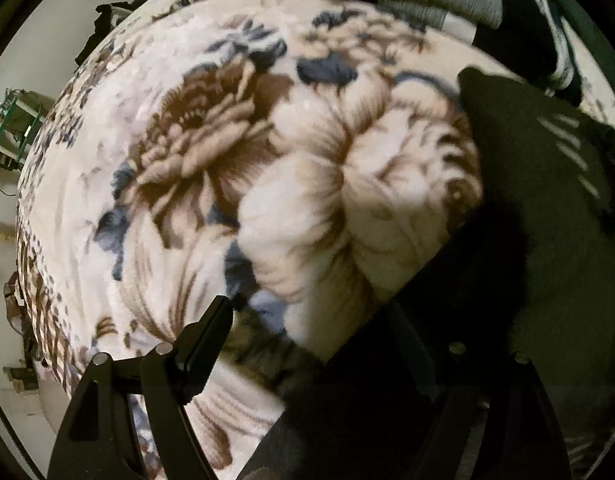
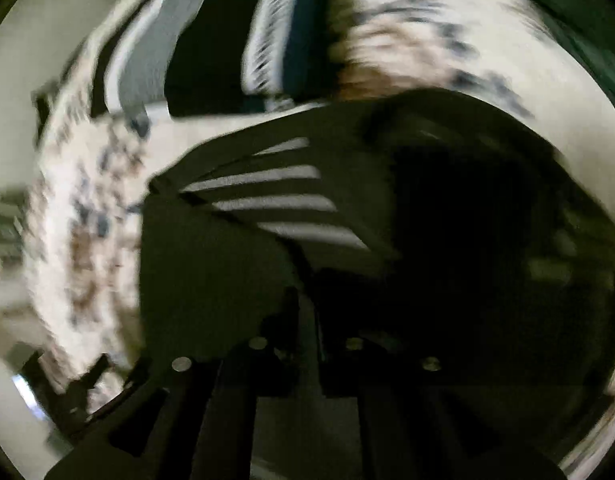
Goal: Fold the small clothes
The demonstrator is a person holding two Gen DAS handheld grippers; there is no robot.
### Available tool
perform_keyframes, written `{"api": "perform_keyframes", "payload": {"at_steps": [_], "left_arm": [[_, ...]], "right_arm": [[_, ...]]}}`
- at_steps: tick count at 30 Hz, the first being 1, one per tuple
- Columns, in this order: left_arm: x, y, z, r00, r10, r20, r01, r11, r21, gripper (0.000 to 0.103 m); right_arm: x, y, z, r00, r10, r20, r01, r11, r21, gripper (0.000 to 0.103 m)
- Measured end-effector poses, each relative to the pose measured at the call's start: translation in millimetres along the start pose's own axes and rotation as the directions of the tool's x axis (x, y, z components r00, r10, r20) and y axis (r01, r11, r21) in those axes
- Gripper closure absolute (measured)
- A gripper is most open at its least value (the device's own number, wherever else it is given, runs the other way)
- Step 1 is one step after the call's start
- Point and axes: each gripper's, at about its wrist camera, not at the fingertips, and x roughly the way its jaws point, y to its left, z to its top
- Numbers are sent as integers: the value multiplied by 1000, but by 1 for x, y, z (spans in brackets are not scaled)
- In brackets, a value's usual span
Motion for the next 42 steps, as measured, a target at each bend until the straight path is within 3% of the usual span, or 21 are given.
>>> {"api": "perform_keyframes", "payload": {"at_steps": [1, 3, 4, 7, 9, 11, 14, 18, 23, 26, 28, 29, 30, 31, 34, 37, 40, 42], "left_arm": [[-10, 1, -3, 1000, -3, 15, 3, 1000, 5, 24], [-19, 0, -6, 1000, -5, 29, 4, 1000, 15, 24], [-24, -1, -7, 999, -6, 32, 5, 1000, 20, 24], [-32, -7, -11, 999, -23, 26, 22, 999, 28, 24], [-33, -15, -10, 999, -32, 20, 31, 999, 39, 24], [-31, -28, -8, 999, -35, 12, 34, 998, 56, 24], [-27, -45, -2, 1000, -24, 10, 23, 996, 90, 24], [-19, -63, 4, 1000, 29, 9, -30, 988, 152, 24], [-15, -68, 6, 998, 60, 9, -60, 982, 178, 24], [-17, -72, 3, 997, 78, 23, -81, 977, 197, 24], [-17, -73, 2, 996, 87, 26, -91, 975, 203, 24], [-16, -71, 4, 996, 90, 25, -93, 975, 204, 24], [-17, -71, 4, 996, 91, 23, -94, 974, 204, 24], [-18, -72, 4, 996, 92, 23, -94, 974, 204, 24], [-20, -71, 4, 996, 90, 23, -93, 974, 205, 24], [-20, -68, 5, 996, 89, 23, -92, 975, 204, 24], [-20, -66, 4, 996, 88, 20, -90, 977, 194, 24], [-21, -63, 3, 996, 87, 17, -89, 978, 190, 24]], "right_arm": [[-14, -13, -11, 1000, 13, 24, -14, 999, 42, 90], [-44, -47, -43, 997, 4, 71, -15, 989, 147, 68], [-58, -69, -57, 996, -17, 86, -2, 977, 214, 65], [-87, -142, -108, 990, -103, 91, 52, 894, 444, 64], [-102, -188, -134, 990, -91, 105, 9, 795, 606, 64], [-103, -216, -149, 988, -76, 133, -39, 716, 697, 64], [-101, -248, -146, 987, -97, 130, -32, 671, 741, 64], [-94, -280, -130, 988, -115, 104, -1, 662, 749, 64], [-74, -283, -113, 992, -119, 35, 63, 726, 685, 64], [-74, -276, -103, 988, -153, 16, 108, 762, 638, 57], [-67, -270, -98, 978, -209, -20, 179, 781, 598, 58], [-68, -270, -99, 971, -236, -19, 200, 776, 598, 69], [-74, -271, -102, 963, -268, -13, 220, 763, 608, 91], [-80, -274, -107, 961, -277, 1, 217, 754, 620, 94], [-103, -292, -134, 961, -273, 47, 168, 708, 686, 95], [-111, -313, -169, 976, -216, 38, 118, 665, 738, 95], [-109, -325, -196, 984, -176, 5, 112, 647, 755, 95], [-108, -328, -208, 990, -138, -7, 97, 663, 743, 95]]}}
